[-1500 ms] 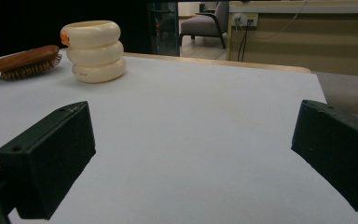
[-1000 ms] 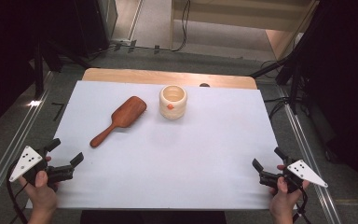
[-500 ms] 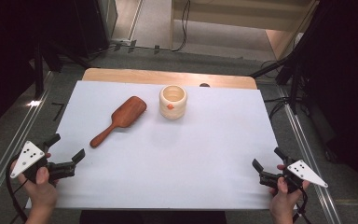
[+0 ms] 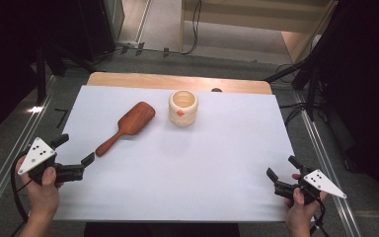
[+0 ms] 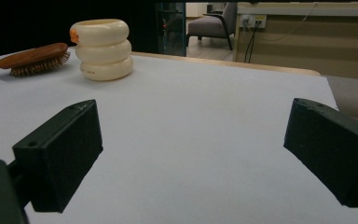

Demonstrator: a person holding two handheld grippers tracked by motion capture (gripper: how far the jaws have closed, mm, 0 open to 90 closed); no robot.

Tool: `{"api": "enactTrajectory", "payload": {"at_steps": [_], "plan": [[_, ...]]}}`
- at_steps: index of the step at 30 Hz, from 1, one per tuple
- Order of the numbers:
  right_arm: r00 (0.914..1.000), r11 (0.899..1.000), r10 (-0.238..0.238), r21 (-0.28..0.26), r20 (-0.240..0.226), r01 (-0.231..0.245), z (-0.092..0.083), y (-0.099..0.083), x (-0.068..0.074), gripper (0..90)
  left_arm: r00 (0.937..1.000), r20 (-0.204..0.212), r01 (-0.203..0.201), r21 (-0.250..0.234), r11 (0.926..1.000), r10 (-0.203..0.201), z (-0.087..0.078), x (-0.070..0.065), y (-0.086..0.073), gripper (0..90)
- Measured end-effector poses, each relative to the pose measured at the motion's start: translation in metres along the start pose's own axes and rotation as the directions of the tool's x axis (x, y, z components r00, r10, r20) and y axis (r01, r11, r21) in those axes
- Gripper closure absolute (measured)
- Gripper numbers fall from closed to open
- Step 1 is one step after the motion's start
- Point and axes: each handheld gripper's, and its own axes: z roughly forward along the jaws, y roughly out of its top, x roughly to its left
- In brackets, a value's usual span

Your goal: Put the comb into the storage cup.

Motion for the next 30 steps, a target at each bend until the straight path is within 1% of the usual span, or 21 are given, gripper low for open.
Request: {"api": "enactTrajectory", "payload": {"at_steps": [4, 5, 6, 8, 12, 13, 14, 20, 21, 24, 28, 30], "plan": [[1.0, 1.0, 0.007, -0.002, 0.003, -0.007, 0.0, 0.0, 0.0, 2.6, 1.0, 0.005, -0.001, 0.007, 1.0, 0.0, 0.005, 0.001, 0.007, 0.0], [1.0, 1.0, -0.001, -0.008, 0.008, 0.001, 0.0, 0.0, 0.0, 2.6, 0.9999, 0.01, 0.0, 0.012, 0.9999, 0.0, 0.006, 0.001, 0.009, 0.0], [1.0, 1.0, 0.0, -0.006, 0.003, 0.0, 0.0, 0.0, 0.0, 2.6, 0.9999, 0.007, -0.007, 0.016, 0.9998, 0.007, 0.008, 0.002, 0.012, 0.0], [1.0, 1.0, 0.0, -0.004, -0.001, 0.0, 0.0, 0.0, 0.0, 2.6, 1.0, 0.008, -0.004, 0.013, 0.9999, 0.004, 0.009, 0.002, 0.013, 0.0], [1.0, 1.0, 0.001, -0.004, -0.003, -0.001, 0.0, 0.0, 0.0, 2.6, 0.9997, 0.017, -0.017, 0.022, 0.9996, 0.017, 0.014, 0.002, 0.019, 0.0], [1.0, 1.0, 0.003, -0.005, -0.002, -0.003, 0.0, 0.0, 0.0, 2.6, 0.9997, 0.021, -0.009, 0.03, 0.9995, 0.009, 0.018, 0.002, 0.022, 0.0], [1.0, 1.0, 0.003, -0.005, -0.002, -0.003, 0.0, 0.0, 0.0, 2.6, 0.9997, 0.021, -0.009, 0.03, 0.9995, 0.009, 0.018, 0.002, 0.022, 0.0], [1.0, 1.0, 0.002, -0.005, 0.003, -0.002, 0.0, 0.0, -0.001, 2.6, 0.9993, 0.037, -0.011, 0.071, 0.9974, 0.009, 0.03, 0.005, 0.031, 0.0], [1.0, 1.0, 0.002, -0.005, 0.003, -0.002, 0.0, 0.0, -0.001, 2.6, 0.9993, 0.037, -0.011, 0.071, 0.9974, 0.009, 0.03, 0.005, 0.031, 0.0], [0.9999, 1.0, 0.01, -0.007, 0.0, -0.01, -0.001, 0.0, -0.001, 2.6, 0.999, 0.042, -0.019, 0.085, 0.9962, 0.015, 0.034, 0.006, 0.035, 0.0], [1.0, 1.0, 0.009, -0.009, 0.0, -0.009, -0.001, 0.0, -0.001, 2.6, 0.9987, 0.049, -0.021, 0.101, 0.9947, 0.016, 0.041, 0.006, 0.041, 0.0], [0.9999, 1.0, 0.01, -0.005, 0.008, -0.01, -0.001, 0.0, -0.001, 1.4, 0.9981, 0.057, -0.029, 0.113, 0.9932, 0.022, 0.044, 0.006, 0.044, 0.0]]}}
